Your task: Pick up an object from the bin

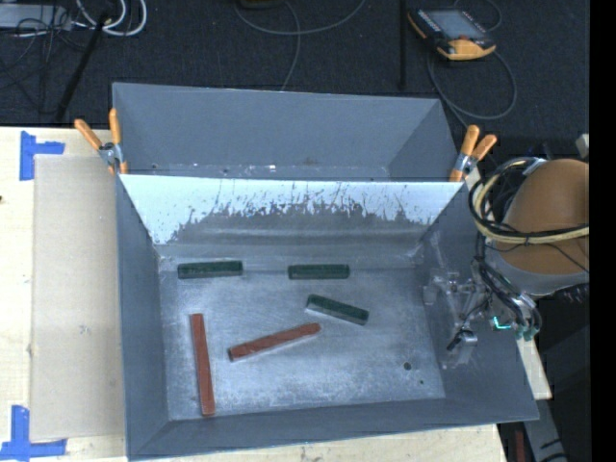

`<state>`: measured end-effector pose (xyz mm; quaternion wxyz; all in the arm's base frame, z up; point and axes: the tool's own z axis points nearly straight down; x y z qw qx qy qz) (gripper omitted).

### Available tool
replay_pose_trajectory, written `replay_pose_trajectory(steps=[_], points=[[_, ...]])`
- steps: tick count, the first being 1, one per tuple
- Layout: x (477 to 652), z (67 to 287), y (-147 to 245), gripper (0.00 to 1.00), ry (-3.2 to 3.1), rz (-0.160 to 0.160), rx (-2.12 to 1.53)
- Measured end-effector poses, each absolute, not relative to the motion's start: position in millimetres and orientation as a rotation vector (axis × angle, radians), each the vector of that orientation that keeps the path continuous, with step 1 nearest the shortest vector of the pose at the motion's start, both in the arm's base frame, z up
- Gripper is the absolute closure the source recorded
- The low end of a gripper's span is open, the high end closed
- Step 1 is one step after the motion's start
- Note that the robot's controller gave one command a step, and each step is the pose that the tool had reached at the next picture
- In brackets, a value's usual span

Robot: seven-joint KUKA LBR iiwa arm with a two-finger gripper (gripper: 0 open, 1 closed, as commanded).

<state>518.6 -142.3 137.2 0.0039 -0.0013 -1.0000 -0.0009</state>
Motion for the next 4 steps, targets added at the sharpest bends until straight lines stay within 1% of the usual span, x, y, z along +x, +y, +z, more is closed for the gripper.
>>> replay_pose_trajectory(steps=[1, 2, 3, 4], points=[[551.8, 85.9, -54.0, 0.0, -3.138, -0.009, -0.012], [559.4, 68.9, -24.5, 0.0, -3.121, -0.002, -0.335], [559.8, 69.7, -25.0, 1.0, -3.123, 0.001, -0.33], [547.4, 218.1, -2.7, 1.0, -3.13, -0.002, -0.349]])
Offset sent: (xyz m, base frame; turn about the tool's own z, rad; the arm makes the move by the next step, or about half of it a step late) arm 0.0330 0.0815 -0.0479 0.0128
